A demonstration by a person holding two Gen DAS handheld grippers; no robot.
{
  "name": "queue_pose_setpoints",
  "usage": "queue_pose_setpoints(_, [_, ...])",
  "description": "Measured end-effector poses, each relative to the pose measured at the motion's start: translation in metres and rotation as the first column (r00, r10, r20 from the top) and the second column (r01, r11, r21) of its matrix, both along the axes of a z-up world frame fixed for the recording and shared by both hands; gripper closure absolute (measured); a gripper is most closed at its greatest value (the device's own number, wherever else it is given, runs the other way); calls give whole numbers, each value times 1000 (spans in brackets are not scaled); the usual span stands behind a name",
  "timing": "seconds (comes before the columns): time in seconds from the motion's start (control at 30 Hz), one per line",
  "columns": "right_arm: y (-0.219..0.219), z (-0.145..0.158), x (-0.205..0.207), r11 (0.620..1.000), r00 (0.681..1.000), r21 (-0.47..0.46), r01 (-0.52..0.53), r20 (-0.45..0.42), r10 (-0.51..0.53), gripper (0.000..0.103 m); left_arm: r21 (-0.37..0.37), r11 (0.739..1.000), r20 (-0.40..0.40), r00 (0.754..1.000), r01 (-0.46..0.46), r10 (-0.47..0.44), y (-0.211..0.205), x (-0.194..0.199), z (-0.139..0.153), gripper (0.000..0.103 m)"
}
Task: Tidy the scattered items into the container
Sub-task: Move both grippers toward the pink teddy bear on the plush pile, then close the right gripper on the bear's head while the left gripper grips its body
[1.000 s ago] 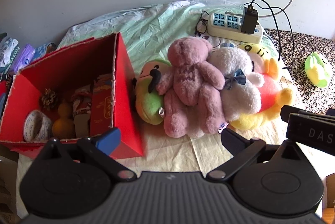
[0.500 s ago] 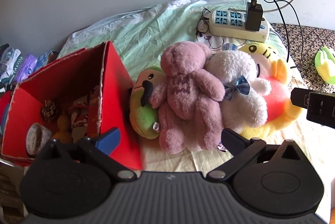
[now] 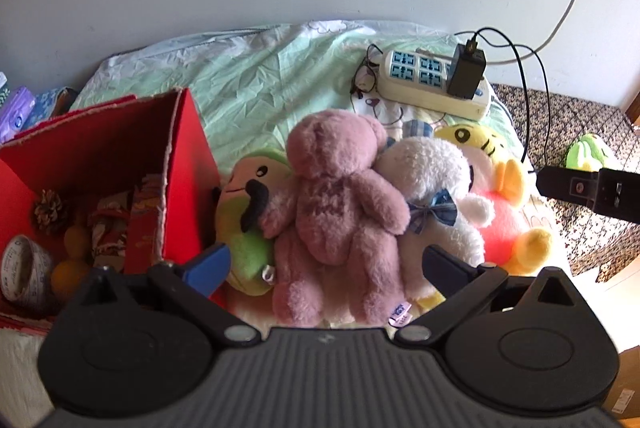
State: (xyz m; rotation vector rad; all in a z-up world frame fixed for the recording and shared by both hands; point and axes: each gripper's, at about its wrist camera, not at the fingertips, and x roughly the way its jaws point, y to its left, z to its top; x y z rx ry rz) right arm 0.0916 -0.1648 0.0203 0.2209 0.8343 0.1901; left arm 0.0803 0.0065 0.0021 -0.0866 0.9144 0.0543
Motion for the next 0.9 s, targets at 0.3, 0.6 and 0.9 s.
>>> queue_pose_setpoints(0.3, [1, -3, 12, 977, 993, 179, -114, -2, 116, 39, -77, 993, 40, 996, 89, -86, 5, -2, 0, 4])
queue_pose_setpoints(0.6, [17, -7, 26, 958, 981, 217, -188, -11, 195, 40, -29, 994, 10, 995, 102, -102, -11, 16, -16, 4])
queue_pose_setpoints(0.9, [80, -4, 55, 895, 909, 171, -412, 16, 416, 34, -42, 988, 16, 988, 151, -151, -7, 8, -29, 2])
